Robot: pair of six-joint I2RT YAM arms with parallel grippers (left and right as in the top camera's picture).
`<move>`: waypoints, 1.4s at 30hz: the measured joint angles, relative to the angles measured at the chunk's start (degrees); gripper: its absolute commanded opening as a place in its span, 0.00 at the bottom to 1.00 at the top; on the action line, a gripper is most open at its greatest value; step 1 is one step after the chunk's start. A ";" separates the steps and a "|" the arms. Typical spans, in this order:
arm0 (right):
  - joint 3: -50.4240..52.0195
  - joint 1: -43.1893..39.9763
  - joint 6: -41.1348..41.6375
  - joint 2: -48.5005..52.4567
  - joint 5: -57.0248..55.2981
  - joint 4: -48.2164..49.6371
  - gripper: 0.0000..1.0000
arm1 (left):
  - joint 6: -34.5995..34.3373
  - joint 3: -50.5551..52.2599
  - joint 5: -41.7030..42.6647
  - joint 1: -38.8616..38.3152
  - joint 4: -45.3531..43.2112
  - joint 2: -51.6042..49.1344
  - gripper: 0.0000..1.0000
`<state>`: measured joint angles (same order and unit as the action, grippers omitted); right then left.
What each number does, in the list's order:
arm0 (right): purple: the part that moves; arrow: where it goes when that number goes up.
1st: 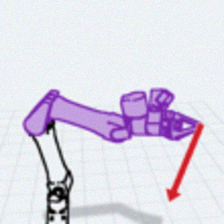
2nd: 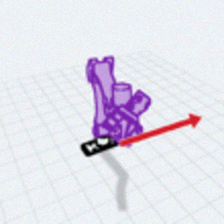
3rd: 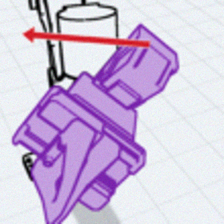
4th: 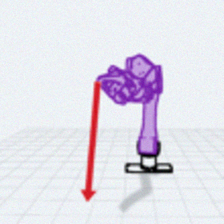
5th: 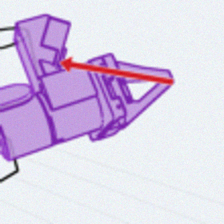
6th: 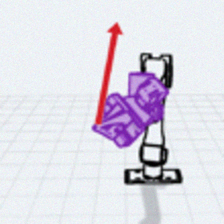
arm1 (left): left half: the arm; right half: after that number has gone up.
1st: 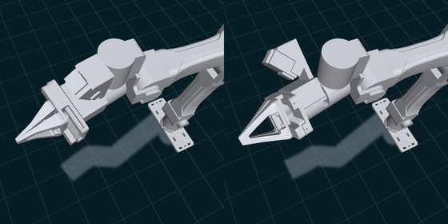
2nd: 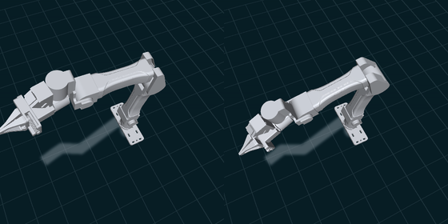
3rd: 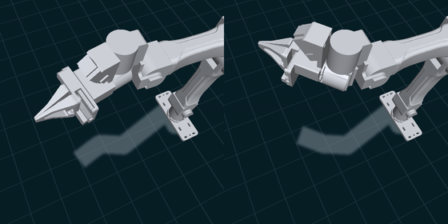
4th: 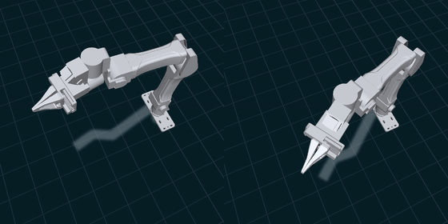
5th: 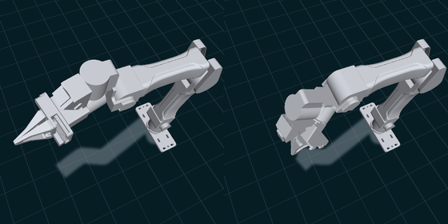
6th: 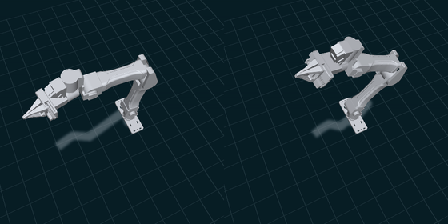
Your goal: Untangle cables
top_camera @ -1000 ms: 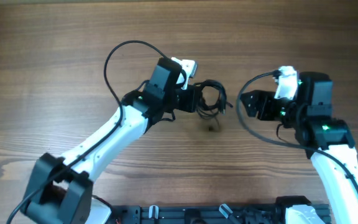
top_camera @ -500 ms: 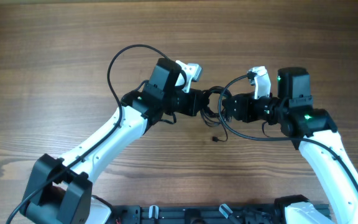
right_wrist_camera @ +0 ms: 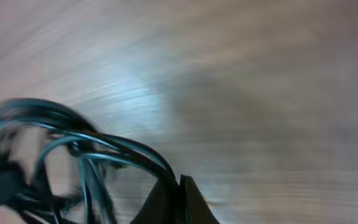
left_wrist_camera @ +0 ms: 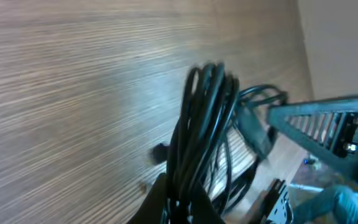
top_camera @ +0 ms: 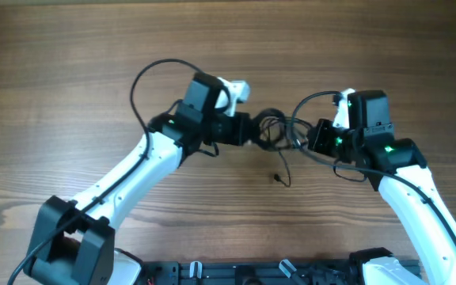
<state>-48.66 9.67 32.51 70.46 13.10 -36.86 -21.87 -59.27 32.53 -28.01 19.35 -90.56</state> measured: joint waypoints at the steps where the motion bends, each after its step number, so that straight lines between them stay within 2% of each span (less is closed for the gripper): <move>1: 0.00 0.09 2.78 0.00 -0.79 0.07 0.04 | -0.07 -0.02 0.31 1.16 1.11 0.04 0.04; 6: -0.04 1.25 17.40 0.00 -2.25 -0.04 0.04 | -0.13 -0.04 3.89 8.13 5.57 1.01 0.04; 7: -0.07 1.40 18.88 0.00 -2.23 0.07 0.09 | -0.70 -0.04 4.76 9.31 5.75 1.20 0.04; 8: -0.15 1.40 19.85 0.00 -2.05 1.14 0.26 | -1.46 -0.04 5.35 10.19 5.68 1.40 0.04; 10: -0.20 0.33 12.22 0.00 1.75 3.69 0.47 | -1.88 -0.04 4.83 11.69 4.46 1.70 0.04; 12: -0.20 -0.90 2.16 0.04 7.54 3.06 0.50 | -2.10 -0.04 3.76 13.49 1.70 1.92 0.04; 15: -0.20 -0.83 -4.28 0.07 9.20 0.42 0.58 | -2.49 0.00 3.96 13.57 -3.89 2.05 0.04; 17: -0.17 -0.83 -5.90 0.07 8.90 2.45 0.57 | -2.49 -0.02 6.40 13.55 -6.91 2.14 0.04; 20: -0.17 -0.87 -8.63 0.11 13.86 10.05 0.55 | -2.12 -0.02 8.70 12.09 -5.84 2.23 0.04; 23: -0.17 -0.87 -9.77 0.11 19.85 13.42 0.51 | -1.57 0.00 9.49 8.00 -5.99 2.29 0.04; 24: -0.17 -0.87 -9.70 0.11 21.00 13.35 0.46 | -1.42 -0.02 9.64 6.14 -6.67 2.29 0.04; 26: -0.17 -0.87 -8.39 0.11 22.10 12.50 0.42 | -1.40 0.00 10.23 3.37 -8.39 2.29 0.04; 30: -0.17 -0.87 -1.55 1.31 23.02 12.13 0.41 | -1.42 0.00 11.50 -1.31 -11.32 2.34 0.04; 33: -0.17 -0.87 2.23 4.79 23.23 14.69 0.19 | -1.64 0.00 12.28 -1.64 -11.28 2.34 0.04; 37: -0.20 -0.74 6.34 7.37 23.58 18.88 0.18 | -2.43 0.00 12.55 -1.97 -10.47 2.34 0.04; 38: -0.20 -0.72 6.75 7.67 23.58 19.67 0.13 | -2.49 0.00 12.55 -1.90 -10.25 2.34 0.04; 39: -0.20 -0.72 7.04 7.72 23.71 20.15 0.04 | -2.49 -0.02 12.55 -1.90 -9.90 2.34 0.06; 40: -0.20 -0.72 7.39 7.72 23.76 20.33 0.04 | -2.49 -0.02 12.50 -1.88 -9.16 2.34 0.16; 42: -0.17 -0.72 7.56 7.76 23.96 20.26 0.04 | -2.45 -0.02 12.07 -1.88 -8.76 2.34 0.28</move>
<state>-48.84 8.95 40.07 78.22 37.06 -16.60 -24.32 -59.29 44.60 -29.89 10.59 -88.23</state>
